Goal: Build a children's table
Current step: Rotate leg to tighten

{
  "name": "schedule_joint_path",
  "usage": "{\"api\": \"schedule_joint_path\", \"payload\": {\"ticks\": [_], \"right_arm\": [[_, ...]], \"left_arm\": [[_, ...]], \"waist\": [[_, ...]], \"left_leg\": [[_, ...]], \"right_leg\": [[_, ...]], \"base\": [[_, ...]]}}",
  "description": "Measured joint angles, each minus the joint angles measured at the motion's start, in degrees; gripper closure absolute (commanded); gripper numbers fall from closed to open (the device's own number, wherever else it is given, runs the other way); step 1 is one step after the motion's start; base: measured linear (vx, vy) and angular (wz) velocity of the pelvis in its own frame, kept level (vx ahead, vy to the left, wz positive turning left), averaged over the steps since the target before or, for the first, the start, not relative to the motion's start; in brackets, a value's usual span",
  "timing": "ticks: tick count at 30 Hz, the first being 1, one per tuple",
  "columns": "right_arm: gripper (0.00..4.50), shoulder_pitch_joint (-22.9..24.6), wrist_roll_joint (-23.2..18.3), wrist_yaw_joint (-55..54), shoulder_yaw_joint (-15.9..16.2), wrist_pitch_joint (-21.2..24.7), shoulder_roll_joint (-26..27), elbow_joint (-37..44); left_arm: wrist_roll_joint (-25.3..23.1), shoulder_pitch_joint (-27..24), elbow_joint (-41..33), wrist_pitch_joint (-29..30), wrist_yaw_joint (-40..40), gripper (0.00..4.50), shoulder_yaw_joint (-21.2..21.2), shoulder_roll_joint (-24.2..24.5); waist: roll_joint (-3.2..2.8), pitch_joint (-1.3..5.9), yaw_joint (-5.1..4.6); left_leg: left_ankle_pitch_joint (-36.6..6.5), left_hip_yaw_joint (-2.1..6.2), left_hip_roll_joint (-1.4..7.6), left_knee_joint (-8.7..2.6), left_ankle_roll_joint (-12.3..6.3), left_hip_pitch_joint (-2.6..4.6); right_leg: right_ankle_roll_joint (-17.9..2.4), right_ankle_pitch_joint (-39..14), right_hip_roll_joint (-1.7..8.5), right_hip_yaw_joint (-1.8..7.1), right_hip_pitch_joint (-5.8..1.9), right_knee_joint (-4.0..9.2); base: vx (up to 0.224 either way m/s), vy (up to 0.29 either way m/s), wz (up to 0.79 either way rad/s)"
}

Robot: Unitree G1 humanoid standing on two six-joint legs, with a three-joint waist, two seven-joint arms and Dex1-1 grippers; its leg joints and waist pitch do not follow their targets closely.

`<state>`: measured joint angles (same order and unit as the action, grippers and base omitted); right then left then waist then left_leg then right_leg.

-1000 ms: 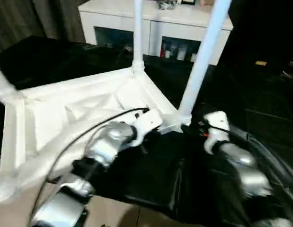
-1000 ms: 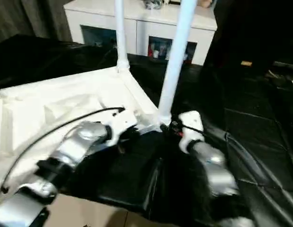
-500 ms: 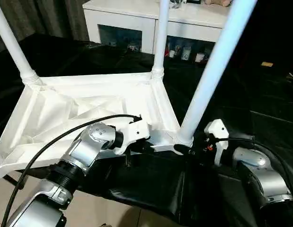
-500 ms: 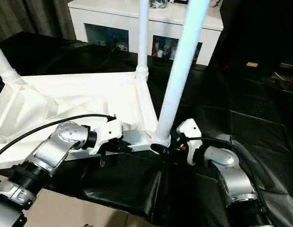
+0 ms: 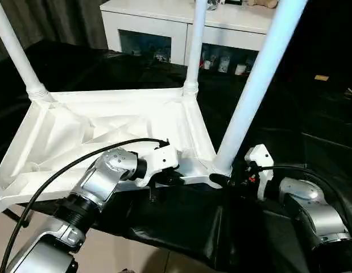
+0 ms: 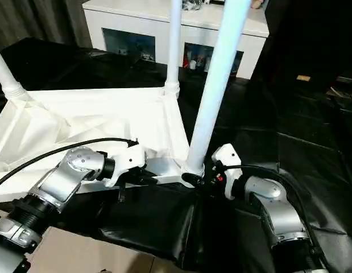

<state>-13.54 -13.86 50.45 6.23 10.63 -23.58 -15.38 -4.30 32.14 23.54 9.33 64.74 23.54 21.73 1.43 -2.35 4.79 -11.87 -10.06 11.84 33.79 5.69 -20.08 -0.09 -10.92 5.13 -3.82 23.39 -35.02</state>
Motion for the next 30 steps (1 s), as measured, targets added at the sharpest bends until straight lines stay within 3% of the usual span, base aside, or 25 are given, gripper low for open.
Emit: {"api": "schedule_joint_path", "payload": {"ticks": [7, 11, 17, 19, 20, 24, 27, 30], "right_arm": [[1.82, -0.7, 1.2, -6.4, -0.4, 1.3, 3.6, -1.5], [1.82, -5.2, 4.1, -25.7, -4.6, 1.5, 14.0, -8.6], [1.83, -9.4, 7.8, -43.9, -6.9, -0.2, 20.7, -14.4], [1.83, -10.4, 8.0, -45.3, -6.9, -1.0, 21.1, -15.9], [1.48, -10.9, 8.2, -45.4, -7.1, -1.3, 21.1, -16.6], [1.08, -10.0, 7.4, -44.5, -8.8, -3.4, 21.8, -16.2], [0.68, -8.4, 7.5, -43.4, -7.9, -5.0, 22.3, -14.9], [0.60, -7.2, 7.5, -42.4, -6.9, -5.5, 22.0, -13.2]], "left_arm": [[-1.9, 0.4, 1.4, 1.1, -3.4, 4.50, 0.0, -1.2], [-4.1, 3.6, 8.2, 5.4, -16.0, 4.50, -2.1, -9.5], [-4.5, 5.9, 13.3, 9.2, -27.2, 4.50, -2.8, -17.7], [-4.7, 6.3, 14.1, 9.2, -28.2, 4.50, -2.9, -18.4], [-4.9, 6.5, 14.6, 9.1, -28.7, 4.50, -3.0, -18.7], [-6.1, 6.8, 15.0, 7.9, -28.9, 4.50, -2.9, -19.3], [-6.6, 7.0, 15.0, 7.6, -30.6, 4.50, -3.1, -18.9], [-6.6, 7.4, 15.0, 7.1, -31.3, 4.50, -3.2, -17.9]], "waist": [[0.19, 0.14, -0.54], [0.31, 0.22, -1.45], [0.06, 0.41, -1.61], [0.02, 0.42, -1.60], [-0.04, 0.45, -1.62], [-0.08, 0.47, -1.44], [-0.08, 0.47, -1.47], [-0.10, 0.46, -1.48]], "left_leg": [[0.0, 0.02, 0.00, 0.02, 0.04, 0.42], [0.0, 0.03, -0.13, 0.04, 0.06, 0.80], [0.0, 0.06, -0.25, -0.07, 0.04, 0.96], [0.0, 0.07, -0.28, -0.19, 0.03, 0.91], [0.0, 0.07, -0.29, -0.20, 0.03, 0.77], [0.1, 0.06, -0.30, -0.20, -0.14, 0.42], [0.1, 0.05, -0.29, -0.21, -0.14, 0.26], [0.1, 0.06, -0.24, -0.27, -0.13, 0.04]], "right_leg": [[-0.1, 0.1, -0.01, 0.01, -0.34, -0.06], [0.2, -0.1, 0.10, 0.04, -0.66, 0.10], [0.2, -0.1, 0.14, 0.07, -0.78, 0.54], [0.2, -0.1, 0.14, 0.06, -0.78, 0.70], [0.3, -0.1, 0.14, 0.06, -0.81, 0.82], [0.4, 0.1, 0.14, 0.12, -0.79, 0.93], [0.4, 0.5, 0.14, 0.12, -0.67, 0.89], [0.2, 0.8, 0.12, 0.08, -0.41, 0.86]], "base": [[0.000, 0.000, 0.00], [-0.029, 0.003, -0.01], [-0.009, 0.002, -0.01], [0.000, 0.000, 0.00], [0.000, 0.000, 0.00], [0.000, 0.000, 0.00], [0.000, 0.000, 0.00], [0.000, 0.000, 0.00]]}}
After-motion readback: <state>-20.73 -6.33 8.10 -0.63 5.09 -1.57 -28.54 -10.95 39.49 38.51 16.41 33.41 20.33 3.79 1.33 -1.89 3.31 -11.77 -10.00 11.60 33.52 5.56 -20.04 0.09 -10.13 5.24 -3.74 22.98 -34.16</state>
